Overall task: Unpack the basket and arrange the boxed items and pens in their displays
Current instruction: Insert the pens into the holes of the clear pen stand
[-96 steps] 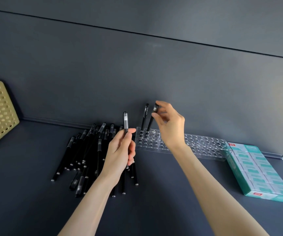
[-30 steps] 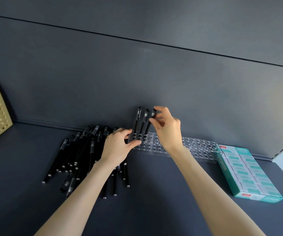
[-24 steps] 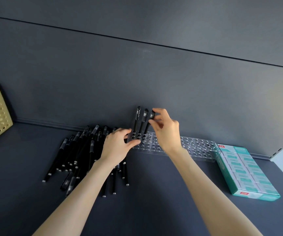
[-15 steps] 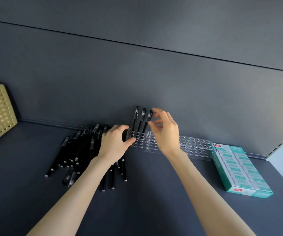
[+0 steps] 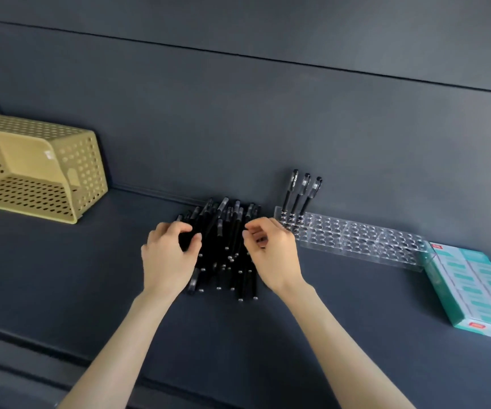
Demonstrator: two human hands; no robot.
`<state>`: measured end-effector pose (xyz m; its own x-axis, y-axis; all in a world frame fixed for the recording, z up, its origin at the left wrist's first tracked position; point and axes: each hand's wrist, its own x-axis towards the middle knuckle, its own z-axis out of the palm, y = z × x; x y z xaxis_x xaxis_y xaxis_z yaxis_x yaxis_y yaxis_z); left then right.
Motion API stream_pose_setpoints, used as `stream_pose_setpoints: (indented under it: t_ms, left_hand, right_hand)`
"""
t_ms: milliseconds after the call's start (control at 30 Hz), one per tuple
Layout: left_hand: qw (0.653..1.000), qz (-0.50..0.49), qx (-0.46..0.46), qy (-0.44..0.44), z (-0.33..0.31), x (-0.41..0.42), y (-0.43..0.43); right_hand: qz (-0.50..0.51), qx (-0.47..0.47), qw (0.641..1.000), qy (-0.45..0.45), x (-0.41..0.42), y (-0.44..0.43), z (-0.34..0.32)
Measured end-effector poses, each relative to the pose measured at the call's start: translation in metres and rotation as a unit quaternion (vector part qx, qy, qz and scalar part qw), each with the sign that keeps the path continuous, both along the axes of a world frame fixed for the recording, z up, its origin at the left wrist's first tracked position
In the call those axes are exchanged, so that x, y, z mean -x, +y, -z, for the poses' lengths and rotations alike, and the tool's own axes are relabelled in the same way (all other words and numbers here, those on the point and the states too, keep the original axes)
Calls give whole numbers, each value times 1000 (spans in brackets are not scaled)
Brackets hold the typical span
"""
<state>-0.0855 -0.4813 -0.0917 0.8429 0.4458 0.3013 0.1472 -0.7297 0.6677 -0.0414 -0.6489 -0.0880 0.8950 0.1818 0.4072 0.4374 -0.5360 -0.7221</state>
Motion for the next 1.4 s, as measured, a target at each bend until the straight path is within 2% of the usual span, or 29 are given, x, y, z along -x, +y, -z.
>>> stream_pose_setpoints:
  t_ms: [200, 300, 433, 533, 667, 900, 1133, 1233, 1400]
  left_hand:
    - [991, 39, -12, 128, 13, -20, 49]
    - [985, 103, -14, 138, 18, -36, 62]
    - [976, 163, 33, 144, 15, -57, 73]
    - [965, 182, 77, 174, 7, -72, 81]
    - [949, 208, 92, 220, 5, -87, 93]
    - [939, 225, 149, 213, 10, -102, 107]
    - [948, 237, 123, 175, 20, -98, 105]
    - [938, 260, 169, 156, 21, -91, 106]
    - [904, 289, 303, 89, 12, -73, 95]
  right_hand:
    - [63, 88, 993, 37, -9, 59, 8]
    - [134, 135, 981, 46, -16, 81, 13]
    - [206, 154, 964, 71, -22, 95, 15]
    - [231, 164, 955, 89, -26, 103, 13]
    - [247, 163, 949, 111, -31, 110, 9]
    - [259, 156, 947, 104, -39, 118, 8]
    - [251, 99, 957, 104, -41, 116, 9]
    - [249, 62, 961, 100, -41, 113, 9]
    - [227, -24, 969, 92, -42, 105, 6]
